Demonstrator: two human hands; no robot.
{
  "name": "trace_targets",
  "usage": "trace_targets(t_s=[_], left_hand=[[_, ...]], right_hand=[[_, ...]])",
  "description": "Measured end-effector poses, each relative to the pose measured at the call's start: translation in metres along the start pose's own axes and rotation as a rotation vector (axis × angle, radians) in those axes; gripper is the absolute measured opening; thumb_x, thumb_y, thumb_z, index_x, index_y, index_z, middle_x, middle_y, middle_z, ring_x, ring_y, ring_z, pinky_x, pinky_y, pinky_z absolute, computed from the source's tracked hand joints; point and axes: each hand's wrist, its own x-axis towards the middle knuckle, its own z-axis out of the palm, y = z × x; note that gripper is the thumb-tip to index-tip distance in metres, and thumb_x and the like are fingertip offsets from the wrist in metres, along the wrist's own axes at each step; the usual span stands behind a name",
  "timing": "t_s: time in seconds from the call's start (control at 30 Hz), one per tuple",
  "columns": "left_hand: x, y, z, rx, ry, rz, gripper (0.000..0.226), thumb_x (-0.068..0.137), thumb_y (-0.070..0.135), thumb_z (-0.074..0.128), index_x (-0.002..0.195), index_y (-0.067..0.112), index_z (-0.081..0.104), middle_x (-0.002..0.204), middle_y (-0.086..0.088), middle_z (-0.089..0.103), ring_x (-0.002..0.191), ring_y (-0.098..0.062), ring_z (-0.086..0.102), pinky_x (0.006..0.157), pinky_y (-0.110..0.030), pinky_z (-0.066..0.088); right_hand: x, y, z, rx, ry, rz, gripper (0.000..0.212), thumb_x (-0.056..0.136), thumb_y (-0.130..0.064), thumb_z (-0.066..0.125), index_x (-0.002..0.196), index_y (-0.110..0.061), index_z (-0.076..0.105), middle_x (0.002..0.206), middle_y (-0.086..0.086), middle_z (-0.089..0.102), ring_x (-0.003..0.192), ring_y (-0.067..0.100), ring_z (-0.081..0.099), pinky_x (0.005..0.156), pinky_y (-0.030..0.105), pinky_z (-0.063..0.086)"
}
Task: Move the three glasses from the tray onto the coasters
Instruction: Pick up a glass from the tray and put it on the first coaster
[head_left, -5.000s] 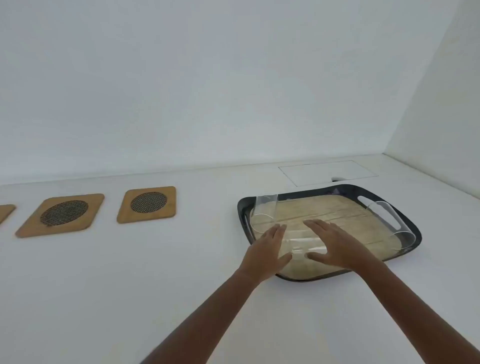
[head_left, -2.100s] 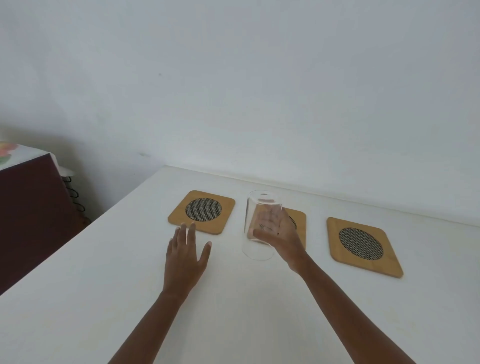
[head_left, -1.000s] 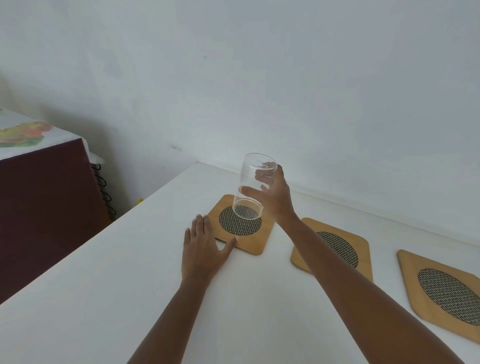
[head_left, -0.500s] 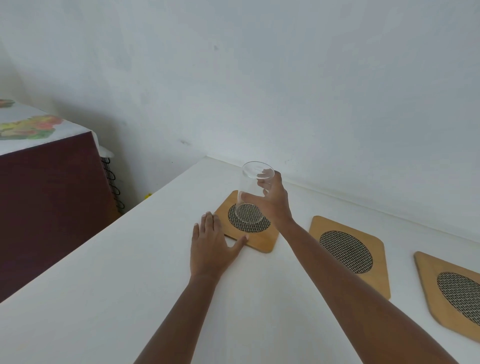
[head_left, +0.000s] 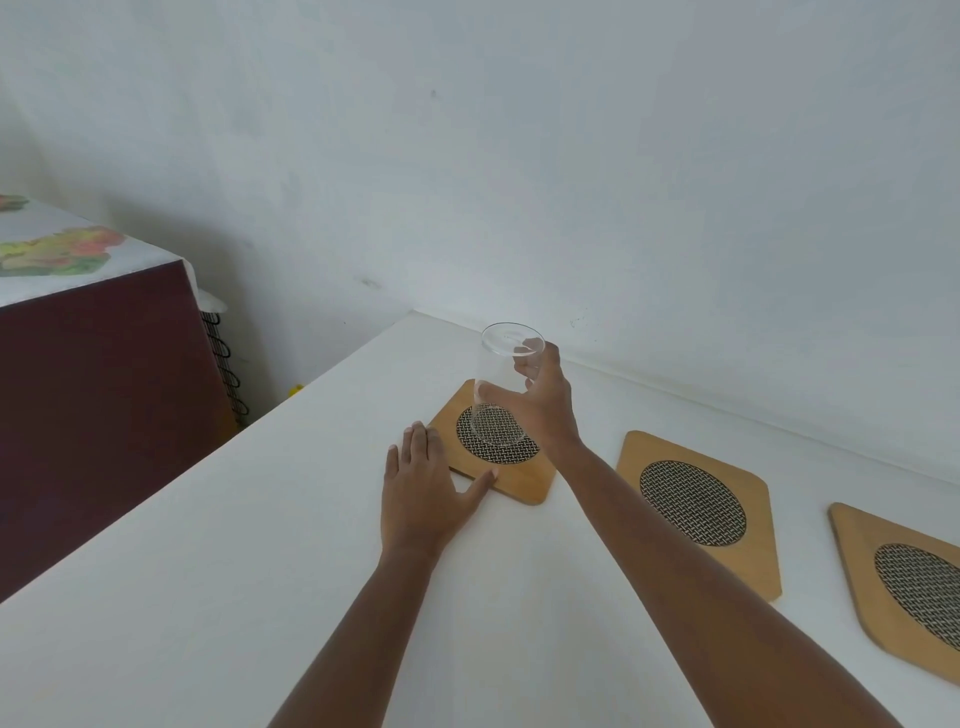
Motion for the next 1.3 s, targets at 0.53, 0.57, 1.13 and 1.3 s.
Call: trace_targets(t_s=[0.53,0.57,1.13,1.3], left_hand=[[-0.001,0.0,-0.002,-0.013,0.014,0.007,0.106,0.063,0.075,0.015,0.135,-0.001,0.028,0.149,-0.02,0.029,0.141,-0.027,0.021,0.115,-0.04,0.016],[-0.002,0.0,-0.002,-0.016,0.019,0.011,0.108,0.06,0.074,0.011,0.135,-0.001,0.028,0.149,-0.02,0.029,0.14,-0.027,0.021,0.115,-0.04,0.017],[-0.073,0.037,-0.001,0.098,-0.125,0.105,0.084,0.077,0.054,0.01,0.13,-0.003,0.042,0.139,-0.025,0.044,0.129,-0.037,0.042,0.105,-0.051,0.034],[-0.108,0.069,0.001,0.102,-0.175,0.159,0.093,0.07,0.056,-0.005,0.138,0.003,0.03,0.148,-0.022,0.029,0.139,-0.033,0.025,0.114,-0.048,0.019]], right_hand=[[-0.011,0.0,0.004,-0.043,0.03,0.012,0.094,0.066,-0.021,0.081,0.138,-0.011,0.023,0.142,0.012,0.037,0.131,0.018,0.038,0.094,0.02,0.029],[-0.016,-0.001,0.001,-0.063,0.021,0.026,0.098,0.067,-0.024,0.08,0.141,-0.011,0.018,0.144,0.011,0.034,0.134,0.018,0.034,0.094,0.019,0.028],[-0.158,0.039,-0.064,-0.859,-0.106,-0.067,0.087,0.086,-0.062,0.0,0.13,-0.002,0.045,0.135,0.015,0.053,0.131,0.029,0.044,0.105,0.048,0.035],[-0.189,0.032,-0.095,-0.99,-0.154,-0.015,0.058,0.089,-0.049,0.023,0.105,-0.013,0.066,0.106,0.0,0.073,0.105,0.013,0.066,0.083,0.037,0.054]])
